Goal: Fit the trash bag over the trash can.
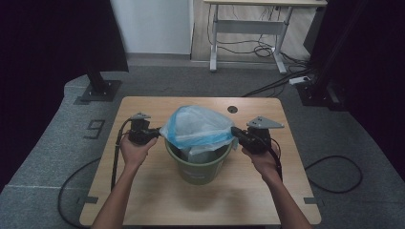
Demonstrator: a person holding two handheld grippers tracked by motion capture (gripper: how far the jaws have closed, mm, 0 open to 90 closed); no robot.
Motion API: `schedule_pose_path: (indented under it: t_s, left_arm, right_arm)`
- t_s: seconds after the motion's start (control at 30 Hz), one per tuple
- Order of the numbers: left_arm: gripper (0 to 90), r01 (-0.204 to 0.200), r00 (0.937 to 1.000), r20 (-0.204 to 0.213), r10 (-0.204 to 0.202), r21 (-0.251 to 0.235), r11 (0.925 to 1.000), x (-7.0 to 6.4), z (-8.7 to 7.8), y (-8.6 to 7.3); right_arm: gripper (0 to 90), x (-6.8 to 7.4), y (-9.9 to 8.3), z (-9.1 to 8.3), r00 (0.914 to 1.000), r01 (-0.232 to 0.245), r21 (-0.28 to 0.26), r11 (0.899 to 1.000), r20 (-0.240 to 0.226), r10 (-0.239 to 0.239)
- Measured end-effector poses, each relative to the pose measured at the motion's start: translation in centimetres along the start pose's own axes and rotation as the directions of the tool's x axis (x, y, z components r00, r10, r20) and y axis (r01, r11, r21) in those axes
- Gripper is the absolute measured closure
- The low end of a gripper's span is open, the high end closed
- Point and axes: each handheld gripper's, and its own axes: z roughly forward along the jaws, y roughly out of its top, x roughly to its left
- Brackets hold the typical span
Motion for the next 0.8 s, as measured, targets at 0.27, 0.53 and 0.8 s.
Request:
schedule_pose_path:
  t_s: [0.27, 0.53, 0.8]
  left_arm:
    - [90.0, 0.009, 1.0, 0.005, -0.009, 0.002, 1.0, 0.3, -0.2, -0.5]
    - [90.0, 0.008, 1.0, -0.001, -0.008, 0.004, 1.0, 0.6, -0.7, -1.1]
    - [90.0, 0.014, 0.9998, -0.016, -0.014, 0.013, 0.9998, 1.2, -1.4, -1.8]
  right_arm:
    - [88.7, 1.5, -1.1, -3.0, 0.9987, 0.009, -0.073, 0.997, -0.049, -0.013]
    - [88.8, 3.7, -3.5, -5.2, 0.9888, 0.002, -0.107, 0.994, -0.148, -0.017]
    - [88.8, 7.3, -6.6, -5.5, 0.9631, 0.056, -0.092, 0.994, -0.258, -0.078]
